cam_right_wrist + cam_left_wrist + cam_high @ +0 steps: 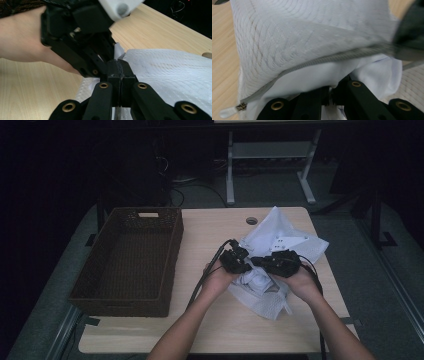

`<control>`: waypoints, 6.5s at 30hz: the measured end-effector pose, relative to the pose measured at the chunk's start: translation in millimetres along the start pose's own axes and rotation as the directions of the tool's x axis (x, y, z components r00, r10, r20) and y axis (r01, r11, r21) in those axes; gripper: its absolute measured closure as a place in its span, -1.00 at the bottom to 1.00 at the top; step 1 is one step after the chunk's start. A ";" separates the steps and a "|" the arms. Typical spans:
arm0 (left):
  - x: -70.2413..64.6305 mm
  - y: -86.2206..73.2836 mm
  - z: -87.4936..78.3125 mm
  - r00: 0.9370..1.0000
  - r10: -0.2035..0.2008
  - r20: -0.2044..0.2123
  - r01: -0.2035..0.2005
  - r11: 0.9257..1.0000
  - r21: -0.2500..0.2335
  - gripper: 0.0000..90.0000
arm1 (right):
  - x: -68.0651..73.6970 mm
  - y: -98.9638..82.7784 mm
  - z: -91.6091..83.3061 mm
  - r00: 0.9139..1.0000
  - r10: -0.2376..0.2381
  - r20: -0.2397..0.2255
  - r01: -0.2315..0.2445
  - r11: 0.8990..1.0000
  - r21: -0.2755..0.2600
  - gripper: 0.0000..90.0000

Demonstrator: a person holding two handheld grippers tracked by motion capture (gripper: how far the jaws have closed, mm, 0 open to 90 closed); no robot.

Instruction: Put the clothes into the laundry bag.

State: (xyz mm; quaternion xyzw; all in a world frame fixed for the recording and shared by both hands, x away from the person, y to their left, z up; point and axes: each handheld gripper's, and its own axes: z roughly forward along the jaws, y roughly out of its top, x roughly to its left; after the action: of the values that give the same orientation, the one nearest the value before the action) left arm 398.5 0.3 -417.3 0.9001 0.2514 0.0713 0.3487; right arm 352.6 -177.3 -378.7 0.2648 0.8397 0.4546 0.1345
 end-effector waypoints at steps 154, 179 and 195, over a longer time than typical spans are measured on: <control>-32.5 0.2 29.1 0.997 0.069 0.016 -0.069 0.997 0.015 0.87 | -0.7 -35.0 -56.6 0.999 0.015 0.044 -0.018 0.998 0.065 0.94; -8.8 -47.4 -56.9 0.999 0.032 -0.023 -0.033 0.999 -0.033 -0.02 | -6.3 -37.0 -60.2 0.999 0.026 0.044 -0.028 0.998 0.056 0.94; 26.1 -52.1 -30.2 1.000 -0.001 -0.016 0.001 1.000 -0.003 0.99 | -8.2 -36.9 -61.2 0.999 0.029 0.044 -0.031 0.998 0.056 0.94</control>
State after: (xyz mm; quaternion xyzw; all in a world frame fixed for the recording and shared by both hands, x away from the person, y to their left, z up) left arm 390.9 64.2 -430.6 0.8989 0.2545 0.0787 0.3479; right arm 318.9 -240.8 -376.0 0.2906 0.8452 0.4267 0.1380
